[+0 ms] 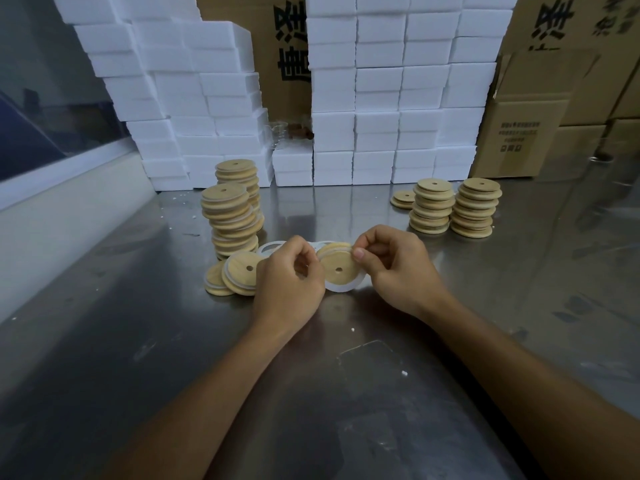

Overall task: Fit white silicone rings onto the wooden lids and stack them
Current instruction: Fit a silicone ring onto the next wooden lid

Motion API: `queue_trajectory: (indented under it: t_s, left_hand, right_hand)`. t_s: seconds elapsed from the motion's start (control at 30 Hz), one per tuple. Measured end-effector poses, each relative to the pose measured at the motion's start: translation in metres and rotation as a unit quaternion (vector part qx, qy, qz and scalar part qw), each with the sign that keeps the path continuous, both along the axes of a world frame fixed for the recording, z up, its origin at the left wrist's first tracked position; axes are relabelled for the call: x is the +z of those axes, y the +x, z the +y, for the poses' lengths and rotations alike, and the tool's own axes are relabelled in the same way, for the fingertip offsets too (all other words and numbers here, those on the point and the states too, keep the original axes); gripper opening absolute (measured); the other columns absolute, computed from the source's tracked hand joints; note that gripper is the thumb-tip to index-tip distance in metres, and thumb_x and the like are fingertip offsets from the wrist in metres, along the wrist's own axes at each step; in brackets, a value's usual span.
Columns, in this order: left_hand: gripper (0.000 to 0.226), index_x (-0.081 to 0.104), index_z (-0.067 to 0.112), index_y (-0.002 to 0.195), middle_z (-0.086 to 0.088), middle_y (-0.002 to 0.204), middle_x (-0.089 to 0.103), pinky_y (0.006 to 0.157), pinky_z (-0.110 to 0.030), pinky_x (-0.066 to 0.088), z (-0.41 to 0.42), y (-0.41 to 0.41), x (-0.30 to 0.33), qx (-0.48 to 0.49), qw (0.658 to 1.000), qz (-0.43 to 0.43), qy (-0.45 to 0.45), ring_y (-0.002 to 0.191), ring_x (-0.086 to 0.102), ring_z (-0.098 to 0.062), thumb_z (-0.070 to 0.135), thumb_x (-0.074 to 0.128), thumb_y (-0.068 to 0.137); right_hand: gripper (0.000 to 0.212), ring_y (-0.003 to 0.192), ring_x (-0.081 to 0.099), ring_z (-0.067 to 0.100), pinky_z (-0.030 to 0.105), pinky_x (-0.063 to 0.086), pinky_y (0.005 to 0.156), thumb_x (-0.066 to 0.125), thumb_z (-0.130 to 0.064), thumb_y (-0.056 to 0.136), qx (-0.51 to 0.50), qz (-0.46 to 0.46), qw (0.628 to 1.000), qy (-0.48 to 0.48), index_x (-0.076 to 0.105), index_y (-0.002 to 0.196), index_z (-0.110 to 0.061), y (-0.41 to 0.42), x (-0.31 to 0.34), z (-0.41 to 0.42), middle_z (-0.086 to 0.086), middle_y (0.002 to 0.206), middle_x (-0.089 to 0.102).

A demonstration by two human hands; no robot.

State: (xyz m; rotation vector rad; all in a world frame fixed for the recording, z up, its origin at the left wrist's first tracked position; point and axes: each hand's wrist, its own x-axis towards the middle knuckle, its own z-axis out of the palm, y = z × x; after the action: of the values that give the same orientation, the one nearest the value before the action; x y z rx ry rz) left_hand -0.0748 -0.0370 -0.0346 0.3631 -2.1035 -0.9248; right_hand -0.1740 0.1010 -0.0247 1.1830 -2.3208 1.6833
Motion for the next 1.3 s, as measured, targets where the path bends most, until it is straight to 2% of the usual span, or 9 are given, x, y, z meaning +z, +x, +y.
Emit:
queue_trajectory:
  t_s: [0.07,0.17,0.5,0.63,0.77,0.93,1.07,1.13,1.3]
  left_hand:
    - [0.02,0.054,0.022,0.08,0.007,0.075,0.061,0.06,-0.011,0.044,0.002,0.002,0.001,-0.006,0.998,0.02,-0.066,0.071,0.058,-0.009,0.007,0.067,0.081]
    - [0.007,0.06,0.015,0.089,0.004,0.082,0.063,0.062,-0.025,0.049,0.002,0.002,0.001,-0.032,0.989,0.053,-0.134,0.076,0.06,-0.014,0.012,0.066,0.087]
    - [0.033,0.053,0.028,0.073,0.011,0.07,0.061,0.055,-0.011,0.045,0.0,-0.002,0.0,-0.044,0.998,0.033,0.001,0.061,0.063,-0.003,0.003,0.071,0.084]
    - [0.029,0.054,0.025,0.074,0.009,0.068,0.063,0.057,-0.022,0.054,0.0,-0.004,-0.001,-0.046,0.999,0.016,-0.019,0.063,0.064,-0.007,0.006,0.075,0.081]
    - [0.026,0.052,0.027,0.086,0.01,0.061,0.062,0.054,-0.014,0.045,0.0,-0.003,-0.006,-0.069,0.997,-0.013,-0.038,0.057,0.059,-0.003,0.016,0.075,0.081]
    - [0.046,0.04,0.029,0.053,0.014,0.046,0.046,0.047,-0.014,0.032,0.001,-0.002,-0.007,-0.083,0.993,-0.039,-0.07,0.046,0.041,-0.005,0.034,0.073,0.085]
    - [0.046,0.045,0.023,0.051,0.008,0.045,0.038,0.047,-0.021,0.026,-0.001,-0.001,-0.004,-0.093,0.994,-0.046,-0.036,0.047,0.033,-0.008,0.035,0.072,0.086]
    - [0.042,0.054,0.012,0.057,0.002,0.049,0.04,0.051,-0.034,0.03,-0.002,-0.001,-0.003,-0.093,0.994,-0.054,-0.027,0.05,0.033,-0.009,0.036,0.072,0.087]
    - [0.047,0.055,-0.002,0.062,-0.006,0.049,0.04,0.051,-0.037,0.033,0.0,0.001,0.001,-0.082,0.996,-0.035,-0.015,0.05,0.033,-0.019,0.034,0.072,0.086]
  right_hand:
    - [0.007,0.072,0.069,0.011,0.031,0.059,0.069,0.064,-0.003,0.091,0.007,0.011,1.0,0.009,0.065,0.087,-0.009,0.002,0.0,0.0,0.0,0.076,0.072]
    - [0.007,0.076,0.069,0.007,0.03,0.058,0.073,0.064,-0.001,0.09,0.01,0.044,0.999,0.023,0.065,0.089,-0.008,0.004,-0.001,0.0,-0.003,0.079,0.071]
    - [0.011,0.07,0.065,0.011,0.026,0.05,0.065,0.062,-0.015,0.094,-0.022,-0.032,0.999,-0.027,0.061,0.084,-0.018,0.003,-0.007,-0.008,-0.002,0.078,0.07]
    - [0.012,0.071,0.061,0.008,0.026,0.05,0.068,0.061,-0.011,0.094,-0.031,-0.02,0.998,-0.043,0.063,0.083,-0.016,0.001,-0.006,-0.008,-0.007,0.074,0.065]
    - [0.012,0.076,0.06,0.005,0.021,0.049,0.069,0.059,-0.006,0.094,-0.023,0.025,0.999,-0.031,0.065,0.086,-0.014,0.004,-0.003,-0.006,-0.01,0.078,0.065]
    - [0.011,0.084,0.064,0.009,0.023,0.052,0.074,0.058,-0.003,0.094,0.034,0.049,0.998,0.006,0.068,0.092,-0.009,0.009,0.004,-0.007,-0.002,0.087,0.07]
    - [0.007,0.075,0.064,0.014,0.03,0.053,0.07,0.063,-0.004,0.093,0.06,-0.057,0.995,-0.055,0.066,0.092,0.003,0.009,0.004,-0.004,0.015,0.086,0.07]
    - [0.012,0.068,0.061,0.008,0.022,0.05,0.061,0.065,-0.009,0.092,0.052,-0.113,0.99,-0.066,0.064,0.09,0.003,0.008,0.003,-0.003,0.011,0.08,0.068]
    - [0.013,0.06,0.057,0.009,0.022,0.048,0.056,0.066,-0.013,0.093,0.05,-0.277,0.953,-0.112,0.065,0.08,-0.009,0.006,0.004,-0.005,0.003,0.068,0.065]
